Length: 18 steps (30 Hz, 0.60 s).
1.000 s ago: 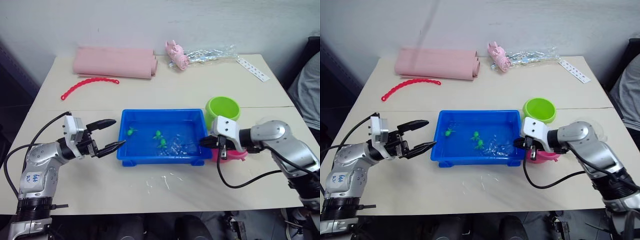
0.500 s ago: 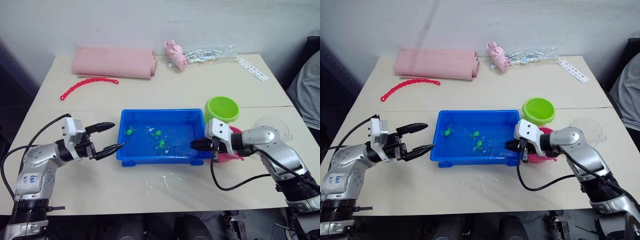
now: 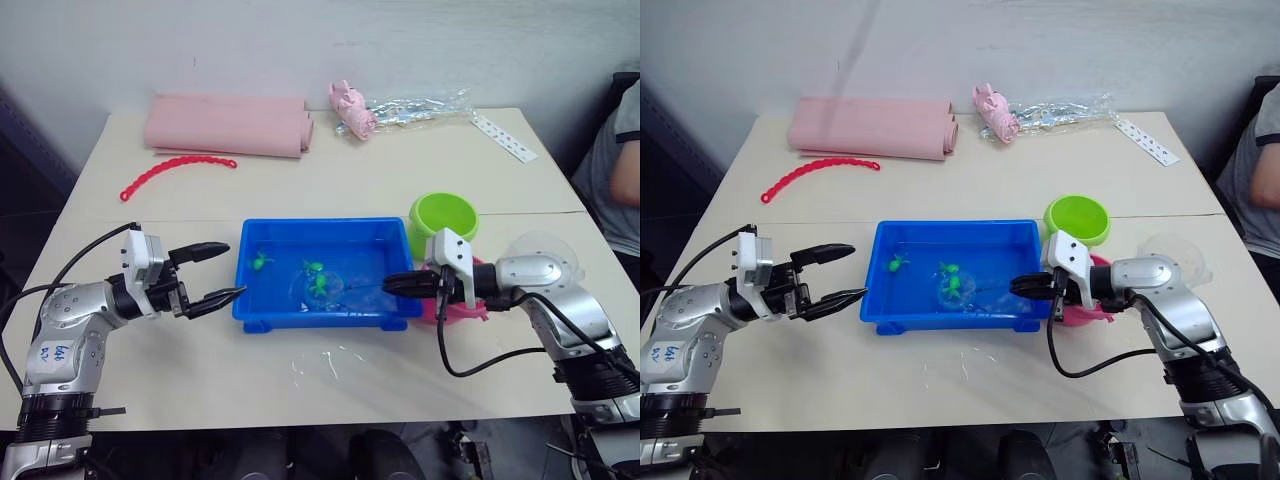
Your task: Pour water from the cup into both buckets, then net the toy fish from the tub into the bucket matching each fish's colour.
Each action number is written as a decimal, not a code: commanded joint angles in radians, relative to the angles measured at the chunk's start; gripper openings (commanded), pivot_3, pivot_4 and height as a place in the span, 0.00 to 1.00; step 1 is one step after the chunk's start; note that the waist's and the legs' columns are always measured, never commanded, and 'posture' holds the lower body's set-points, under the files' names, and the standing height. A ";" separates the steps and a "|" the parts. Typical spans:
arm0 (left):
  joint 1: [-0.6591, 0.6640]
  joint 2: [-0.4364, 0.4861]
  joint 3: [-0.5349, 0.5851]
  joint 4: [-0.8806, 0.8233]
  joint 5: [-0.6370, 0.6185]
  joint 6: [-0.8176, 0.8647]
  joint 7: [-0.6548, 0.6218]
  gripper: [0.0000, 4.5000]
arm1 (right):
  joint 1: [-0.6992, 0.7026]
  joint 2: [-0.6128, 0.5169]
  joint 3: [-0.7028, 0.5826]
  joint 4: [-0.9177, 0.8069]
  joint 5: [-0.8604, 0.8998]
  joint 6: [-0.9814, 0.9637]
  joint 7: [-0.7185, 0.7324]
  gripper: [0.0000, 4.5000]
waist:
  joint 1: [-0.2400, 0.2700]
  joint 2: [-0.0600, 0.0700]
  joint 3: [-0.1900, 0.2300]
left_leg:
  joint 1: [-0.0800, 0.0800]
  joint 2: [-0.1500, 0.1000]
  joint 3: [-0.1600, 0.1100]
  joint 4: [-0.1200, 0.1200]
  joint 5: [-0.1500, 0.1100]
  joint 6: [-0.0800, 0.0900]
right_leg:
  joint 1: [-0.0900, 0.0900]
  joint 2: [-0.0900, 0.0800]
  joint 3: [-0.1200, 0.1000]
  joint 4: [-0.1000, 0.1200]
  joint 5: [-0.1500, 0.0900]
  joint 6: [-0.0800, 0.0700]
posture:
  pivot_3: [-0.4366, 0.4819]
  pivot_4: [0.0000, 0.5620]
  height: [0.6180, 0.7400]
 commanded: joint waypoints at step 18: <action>-0.132 -0.050 -0.043 0.035 -0.004 -0.022 -0.030 0.99 | 0.219 -0.066 -0.361 -0.241 0.169 0.030 -0.100 0.00 | 0.004 0.000 0.000 | 0.000 0.000 0.000 0.000 0.000 0.000 | 0.000 0.000 0.000 -0.001 0.000 0.000 | 0.48 0.27 1.00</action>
